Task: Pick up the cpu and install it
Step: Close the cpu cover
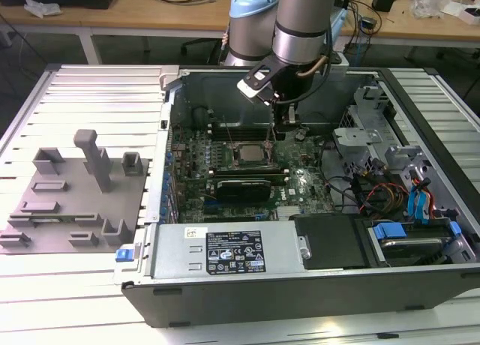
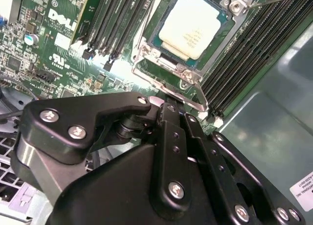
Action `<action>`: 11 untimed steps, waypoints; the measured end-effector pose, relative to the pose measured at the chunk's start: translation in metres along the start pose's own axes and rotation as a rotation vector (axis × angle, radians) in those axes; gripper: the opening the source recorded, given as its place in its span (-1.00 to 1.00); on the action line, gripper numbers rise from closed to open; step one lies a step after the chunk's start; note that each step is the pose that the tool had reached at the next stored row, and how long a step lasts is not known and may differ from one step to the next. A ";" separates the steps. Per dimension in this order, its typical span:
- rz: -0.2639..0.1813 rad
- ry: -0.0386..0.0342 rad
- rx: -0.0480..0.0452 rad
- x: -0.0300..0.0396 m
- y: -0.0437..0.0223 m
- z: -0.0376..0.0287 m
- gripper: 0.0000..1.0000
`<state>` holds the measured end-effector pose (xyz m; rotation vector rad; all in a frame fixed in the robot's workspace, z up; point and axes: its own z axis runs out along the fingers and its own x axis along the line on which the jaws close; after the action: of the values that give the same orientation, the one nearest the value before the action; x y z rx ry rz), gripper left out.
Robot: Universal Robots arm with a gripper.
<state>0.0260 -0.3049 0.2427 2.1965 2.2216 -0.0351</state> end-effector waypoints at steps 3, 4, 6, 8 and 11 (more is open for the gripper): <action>0.000 0.0000 0.0000 0.0001 -0.0009 0.0001 -0.79; 0.000 0.0001 0.0000 0.0002 -0.0020 0.0003 -0.79; 0.000 -0.0001 0.0001 0.0002 -0.0031 0.0004 -0.79; 0.000 -0.0001 0.0000 0.0003 -0.0033 0.0009 -0.79; 0.000 -0.0002 0.0001 0.0002 -0.0037 0.0013 -0.79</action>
<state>0.0222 -0.3047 0.2414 2.1964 2.2215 -0.0354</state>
